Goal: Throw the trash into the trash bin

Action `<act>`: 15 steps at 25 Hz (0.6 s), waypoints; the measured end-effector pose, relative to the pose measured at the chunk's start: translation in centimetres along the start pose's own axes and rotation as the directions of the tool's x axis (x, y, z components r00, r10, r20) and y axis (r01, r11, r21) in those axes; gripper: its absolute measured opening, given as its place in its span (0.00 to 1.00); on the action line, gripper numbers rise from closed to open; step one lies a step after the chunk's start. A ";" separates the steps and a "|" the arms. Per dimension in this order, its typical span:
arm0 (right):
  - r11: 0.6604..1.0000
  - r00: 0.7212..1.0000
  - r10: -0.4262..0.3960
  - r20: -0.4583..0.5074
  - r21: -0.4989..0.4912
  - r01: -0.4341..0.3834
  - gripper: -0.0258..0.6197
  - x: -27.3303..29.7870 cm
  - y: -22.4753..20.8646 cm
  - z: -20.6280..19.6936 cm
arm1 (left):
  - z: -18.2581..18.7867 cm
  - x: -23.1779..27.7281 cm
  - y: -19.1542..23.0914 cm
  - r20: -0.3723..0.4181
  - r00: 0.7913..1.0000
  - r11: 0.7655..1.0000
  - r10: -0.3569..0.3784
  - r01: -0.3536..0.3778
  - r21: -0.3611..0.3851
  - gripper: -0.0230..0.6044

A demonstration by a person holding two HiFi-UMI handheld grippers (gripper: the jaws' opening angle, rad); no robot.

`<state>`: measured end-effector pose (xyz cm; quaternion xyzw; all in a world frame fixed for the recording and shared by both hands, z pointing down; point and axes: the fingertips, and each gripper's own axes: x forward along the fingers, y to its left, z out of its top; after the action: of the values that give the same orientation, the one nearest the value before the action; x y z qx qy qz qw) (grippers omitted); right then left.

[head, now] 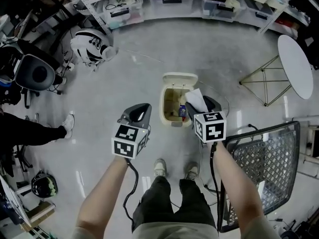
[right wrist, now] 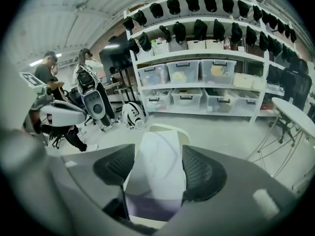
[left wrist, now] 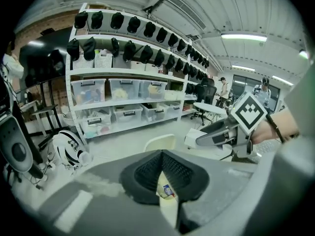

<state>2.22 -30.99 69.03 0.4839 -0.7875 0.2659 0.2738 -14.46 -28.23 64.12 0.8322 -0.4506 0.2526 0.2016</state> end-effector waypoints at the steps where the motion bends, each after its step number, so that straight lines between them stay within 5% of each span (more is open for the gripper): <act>1: 1.000 1.000 -0.001 -0.010 -0.002 0.001 0.52 1.0 0.2 -0.7 | -0.8 0.6 0.4 -0.007 1.000 1.000 -0.001 0.001 -0.005 0.04; 15: 0.998 0.991 -0.012 -0.137 -0.064 0.003 0.52 13.5 0.0 -12.5 | -12.2 8.8 1.5 -0.067 0.997 0.997 -0.043 0.038 -0.071 0.04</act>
<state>-0.76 -30.80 87.23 0.4584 -0.7732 0.2722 0.3435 -14.51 -27.82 79.28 0.8246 -0.4351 0.2608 0.2506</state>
